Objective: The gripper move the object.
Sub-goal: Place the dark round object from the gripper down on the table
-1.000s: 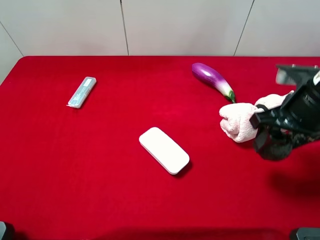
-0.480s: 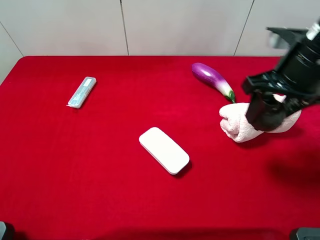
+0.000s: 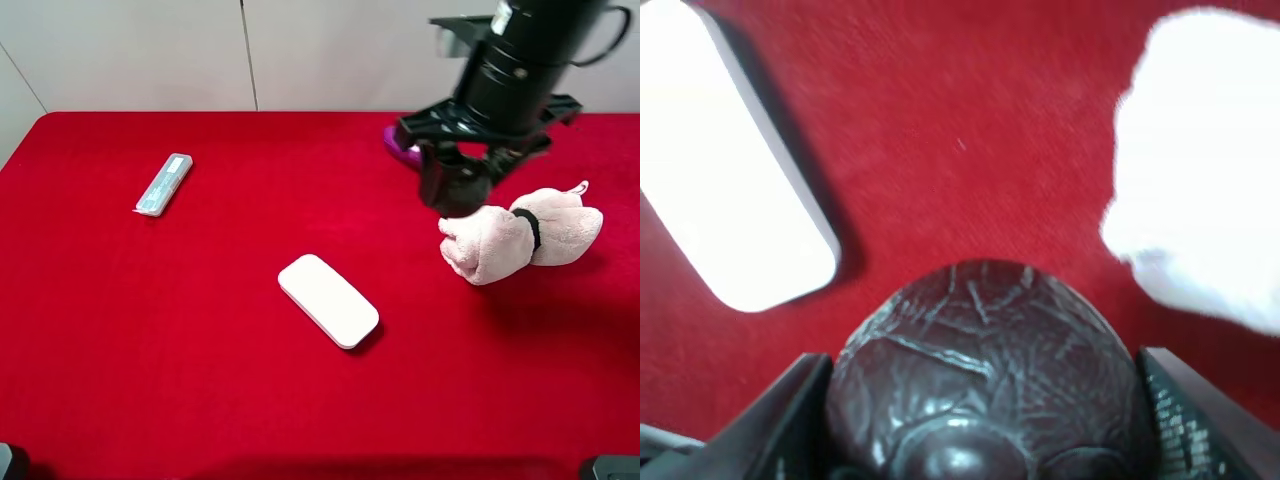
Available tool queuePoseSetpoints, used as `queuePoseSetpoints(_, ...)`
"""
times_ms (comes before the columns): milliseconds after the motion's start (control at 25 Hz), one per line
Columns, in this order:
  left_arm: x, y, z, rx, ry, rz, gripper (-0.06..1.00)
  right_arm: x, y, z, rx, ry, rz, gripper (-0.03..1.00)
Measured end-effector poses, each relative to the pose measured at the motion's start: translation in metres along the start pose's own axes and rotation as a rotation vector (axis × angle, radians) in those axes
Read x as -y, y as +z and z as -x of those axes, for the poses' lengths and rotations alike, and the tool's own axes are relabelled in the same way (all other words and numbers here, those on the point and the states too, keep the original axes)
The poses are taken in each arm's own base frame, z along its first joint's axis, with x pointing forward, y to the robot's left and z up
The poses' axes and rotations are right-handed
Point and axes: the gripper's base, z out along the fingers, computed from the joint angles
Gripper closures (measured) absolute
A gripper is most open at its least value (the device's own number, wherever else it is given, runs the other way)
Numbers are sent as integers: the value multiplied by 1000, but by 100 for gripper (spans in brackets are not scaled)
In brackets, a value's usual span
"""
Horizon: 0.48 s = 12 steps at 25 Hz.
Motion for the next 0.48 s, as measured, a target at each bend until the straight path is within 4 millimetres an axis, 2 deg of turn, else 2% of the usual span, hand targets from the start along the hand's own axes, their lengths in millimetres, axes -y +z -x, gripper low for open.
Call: queuePoseSetpoints(480,0,0,0,0,0,0,-5,-63,6,62,68,-154,3,52)
